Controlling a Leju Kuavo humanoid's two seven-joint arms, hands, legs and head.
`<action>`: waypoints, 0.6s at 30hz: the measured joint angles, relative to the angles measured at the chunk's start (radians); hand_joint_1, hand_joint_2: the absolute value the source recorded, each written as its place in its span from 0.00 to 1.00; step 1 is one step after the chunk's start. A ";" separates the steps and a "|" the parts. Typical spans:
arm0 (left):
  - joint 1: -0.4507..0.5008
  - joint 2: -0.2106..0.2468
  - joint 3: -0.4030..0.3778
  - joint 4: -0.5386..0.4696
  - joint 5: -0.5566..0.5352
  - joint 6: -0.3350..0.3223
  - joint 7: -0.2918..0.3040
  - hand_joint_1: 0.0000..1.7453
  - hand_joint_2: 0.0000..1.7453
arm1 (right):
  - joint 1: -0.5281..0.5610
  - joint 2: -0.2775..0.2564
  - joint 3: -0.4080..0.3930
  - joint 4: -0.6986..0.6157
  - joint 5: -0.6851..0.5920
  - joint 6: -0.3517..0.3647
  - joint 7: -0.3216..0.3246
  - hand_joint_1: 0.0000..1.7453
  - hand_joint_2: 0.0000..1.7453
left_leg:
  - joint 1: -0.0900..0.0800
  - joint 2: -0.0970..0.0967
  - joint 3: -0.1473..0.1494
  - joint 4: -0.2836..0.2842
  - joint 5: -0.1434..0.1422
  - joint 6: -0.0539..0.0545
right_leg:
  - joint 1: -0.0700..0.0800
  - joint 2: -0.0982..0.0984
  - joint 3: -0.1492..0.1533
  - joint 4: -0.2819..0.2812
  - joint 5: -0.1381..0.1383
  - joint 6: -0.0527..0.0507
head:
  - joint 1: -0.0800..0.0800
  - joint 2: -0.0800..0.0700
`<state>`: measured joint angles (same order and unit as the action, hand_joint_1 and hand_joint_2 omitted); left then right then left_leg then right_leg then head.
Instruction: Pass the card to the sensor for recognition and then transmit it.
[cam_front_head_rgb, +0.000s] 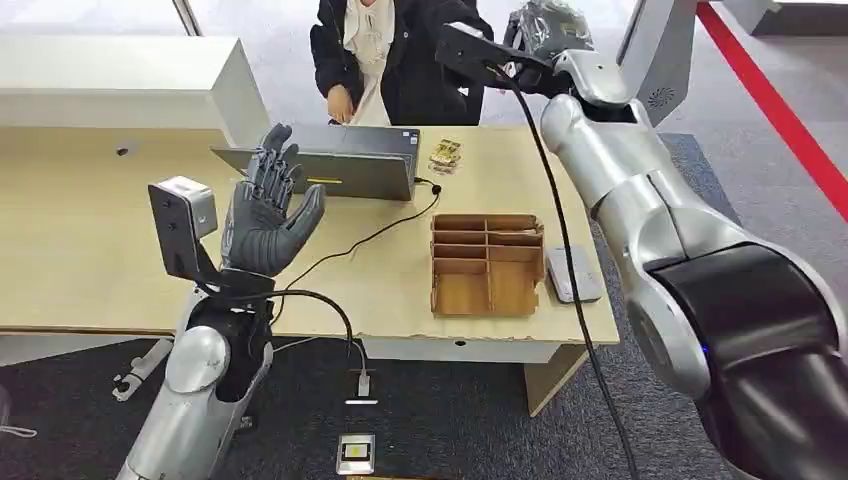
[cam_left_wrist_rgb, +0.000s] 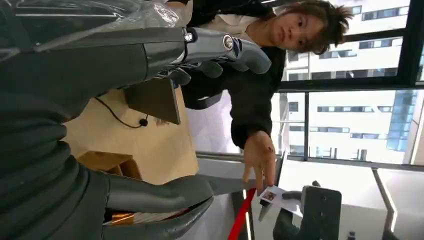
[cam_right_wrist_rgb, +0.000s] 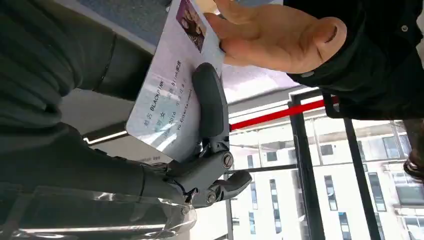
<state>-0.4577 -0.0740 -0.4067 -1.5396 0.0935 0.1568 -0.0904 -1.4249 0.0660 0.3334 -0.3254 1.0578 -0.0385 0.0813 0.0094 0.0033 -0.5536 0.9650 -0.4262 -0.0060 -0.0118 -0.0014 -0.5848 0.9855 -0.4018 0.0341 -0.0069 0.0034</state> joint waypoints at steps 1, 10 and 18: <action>-0.002 -0.001 0.000 0.003 0.000 0.000 0.000 0.00 1.00 | 0.000 -0.001 0.002 0.002 0.000 0.002 0.000 0.03 1.00 | 0.000 0.000 0.000 0.000 0.000 0.000 | 0.000 0.000 0.000 0.000 0.000 0.000 | 0.000 0.000; -0.024 -0.022 -0.002 0.040 0.000 -0.014 0.000 0.00 1.00 | 0.001 -0.012 0.013 0.025 0.002 0.011 0.002 0.00 1.00 | 0.000 0.000 0.000 0.000 0.000 0.000 | 0.000 0.000 0.000 0.000 0.000 0.000 | 0.000 0.000; -0.034 -0.032 -0.001 0.062 0.000 -0.020 0.000 0.00 1.00 | 0.005 -0.024 0.013 0.030 0.011 0.005 0.012 0.00 1.00 | 0.000 0.000 0.000 0.000 0.000 0.000 | 0.000 0.000 0.000 0.000 0.000 0.000 | 0.000 0.000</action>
<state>-0.4917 -0.1064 -0.4078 -1.4775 0.0935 0.1369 -0.0908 -1.4204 0.0423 0.3464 -0.2953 1.0689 -0.0332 0.0935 0.0093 0.0034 -0.5534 0.9650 -0.4262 -0.0060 -0.0119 -0.0014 -0.5847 0.9855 -0.4015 0.0339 -0.0069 0.0034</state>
